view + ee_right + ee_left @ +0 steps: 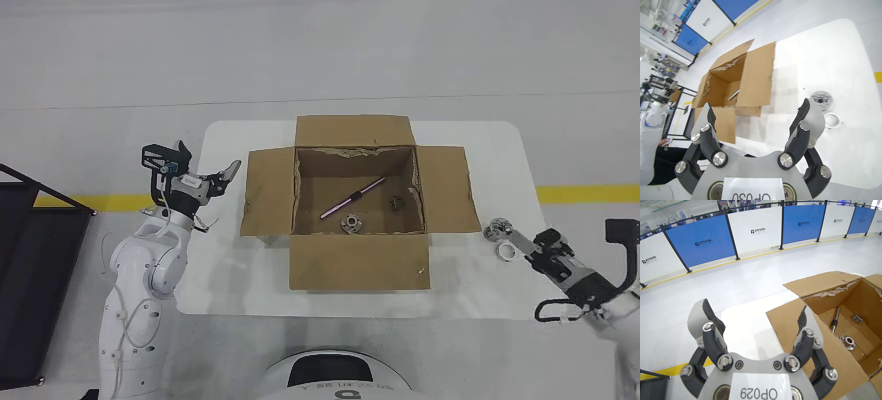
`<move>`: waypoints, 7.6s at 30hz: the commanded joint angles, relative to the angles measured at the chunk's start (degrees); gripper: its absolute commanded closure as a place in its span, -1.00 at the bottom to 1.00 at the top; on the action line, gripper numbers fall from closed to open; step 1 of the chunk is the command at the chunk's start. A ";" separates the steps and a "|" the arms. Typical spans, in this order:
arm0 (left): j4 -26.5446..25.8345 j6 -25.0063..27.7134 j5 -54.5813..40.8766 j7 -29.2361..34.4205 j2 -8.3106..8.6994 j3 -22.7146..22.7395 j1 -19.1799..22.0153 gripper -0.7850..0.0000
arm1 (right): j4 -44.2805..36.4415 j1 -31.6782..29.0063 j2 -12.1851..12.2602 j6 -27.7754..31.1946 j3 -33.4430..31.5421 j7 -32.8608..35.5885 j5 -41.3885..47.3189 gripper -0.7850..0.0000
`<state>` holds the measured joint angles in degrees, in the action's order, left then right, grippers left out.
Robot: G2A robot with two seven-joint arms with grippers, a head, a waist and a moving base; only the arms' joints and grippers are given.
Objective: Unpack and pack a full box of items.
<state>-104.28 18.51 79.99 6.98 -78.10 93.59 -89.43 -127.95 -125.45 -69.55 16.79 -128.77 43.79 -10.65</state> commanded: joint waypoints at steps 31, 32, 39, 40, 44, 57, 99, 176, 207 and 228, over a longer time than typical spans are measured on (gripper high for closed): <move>0.00 0.00 0.00 0.00 0.00 0.00 0.00 -1.00 | -6.70 34.70 1.18 -19.27 50.89 17.47 -29.82 -1.00; 0.00 0.00 0.00 0.00 0.00 0.00 0.00 -1.00 | -6.70 34.70 1.18 -19.27 50.89 17.47 -29.82 -1.00; 0.00 0.00 0.00 0.00 0.00 0.00 0.00 -1.00 | -5.84 34.74 1.20 -19.16 51.45 17.24 -30.74 -1.00; 0.00 0.00 0.00 0.00 0.00 0.00 0.00 -1.00 | -4.25 35.28 1.14 -19.67 53.04 16.43 -32.83 -1.00; 0.00 0.00 0.00 0.00 0.00 0.00 0.00 -1.00 | -0.14 38.99 0.45 -26.36 59.05 13.25 -37.86 -1.00; 0.00 0.00 0.00 0.00 0.00 0.00 0.00 -1.00 | 12.07 53.27 -1.34 -40.81 71.06 23.88 -55.87 -1.00; 0.00 0.00 0.00 0.00 0.00 0.00 0.00 -1.00 | 53.64 68.91 -7.22 -43.33 78.70 24.14 -66.52 -0.04; 0.00 0.00 0.00 0.00 0.00 0.00 0.00 -1.00 | -6.70 13.24 -5.27 -26.10 46.79 -16.28 -59.66 1.00; 0.00 0.00 0.00 0.00 0.00 0.00 0.00 -1.00 | 21.45 16.26 -1.59 -6.86 15.09 3.93 -35.43 1.00; 0.00 0.00 0.00 0.00 0.00 0.00 0.00 -1.00 | 25.75 18.23 -0.88 -13.01 17.33 3.24 -38.50 0.04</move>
<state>-104.28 18.51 79.99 6.98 -78.10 93.59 -89.43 -101.78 -106.97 -70.43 3.89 -111.35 47.28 -49.23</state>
